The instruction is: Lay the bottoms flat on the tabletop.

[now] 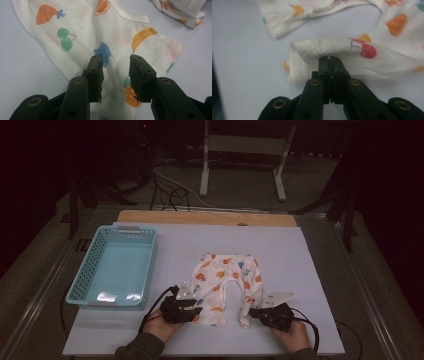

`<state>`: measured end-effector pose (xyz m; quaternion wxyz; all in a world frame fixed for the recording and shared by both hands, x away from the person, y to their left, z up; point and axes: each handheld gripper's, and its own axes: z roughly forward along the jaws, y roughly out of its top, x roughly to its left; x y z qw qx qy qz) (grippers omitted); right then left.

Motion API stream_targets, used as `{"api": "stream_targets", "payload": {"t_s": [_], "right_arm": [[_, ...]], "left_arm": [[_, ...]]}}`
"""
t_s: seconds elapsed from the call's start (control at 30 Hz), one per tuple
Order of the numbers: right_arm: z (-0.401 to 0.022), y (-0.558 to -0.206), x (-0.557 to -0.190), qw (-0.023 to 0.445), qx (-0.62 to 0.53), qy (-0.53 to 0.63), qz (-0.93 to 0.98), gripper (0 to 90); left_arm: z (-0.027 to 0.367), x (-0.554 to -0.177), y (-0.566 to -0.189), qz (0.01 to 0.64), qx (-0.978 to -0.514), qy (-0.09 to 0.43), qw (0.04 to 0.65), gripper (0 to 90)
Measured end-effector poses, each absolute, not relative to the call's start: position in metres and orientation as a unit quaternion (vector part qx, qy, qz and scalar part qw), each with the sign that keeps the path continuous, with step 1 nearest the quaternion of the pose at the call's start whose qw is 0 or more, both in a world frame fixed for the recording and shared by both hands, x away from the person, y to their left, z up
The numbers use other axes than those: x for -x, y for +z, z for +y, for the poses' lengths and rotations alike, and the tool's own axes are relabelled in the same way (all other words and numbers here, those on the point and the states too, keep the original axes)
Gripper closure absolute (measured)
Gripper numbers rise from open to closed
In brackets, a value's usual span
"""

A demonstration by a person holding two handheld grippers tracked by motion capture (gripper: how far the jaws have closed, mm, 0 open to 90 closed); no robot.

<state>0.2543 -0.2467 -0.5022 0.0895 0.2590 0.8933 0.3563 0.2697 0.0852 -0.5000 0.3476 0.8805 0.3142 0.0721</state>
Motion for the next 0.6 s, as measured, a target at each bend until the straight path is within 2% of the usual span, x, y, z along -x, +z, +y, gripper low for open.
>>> {"api": "stream_targets", "payload": {"t_s": [0.33, 0.43, 0.6], "right_arm": [[-0.313, -0.492, -0.224, 0.107, -0.308, 0.342, 0.881, 87.0], [-0.319, -0.490, -0.222, 0.114, -0.318, 0.350, 0.874, 81.3], [-0.307, -0.488, -0.228, 0.106, -0.308, 0.359, 0.875, 77.7]], "left_arm": [[0.081, -0.270, -0.498, 0.311, -0.880, 0.069, 0.352, 60.0], [0.080, -0.269, -0.498, 0.309, -0.881, 0.069, 0.352, 59.0], [0.081, -0.269, -0.498, 0.313, -0.879, 0.069, 0.353, 57.3]]}}
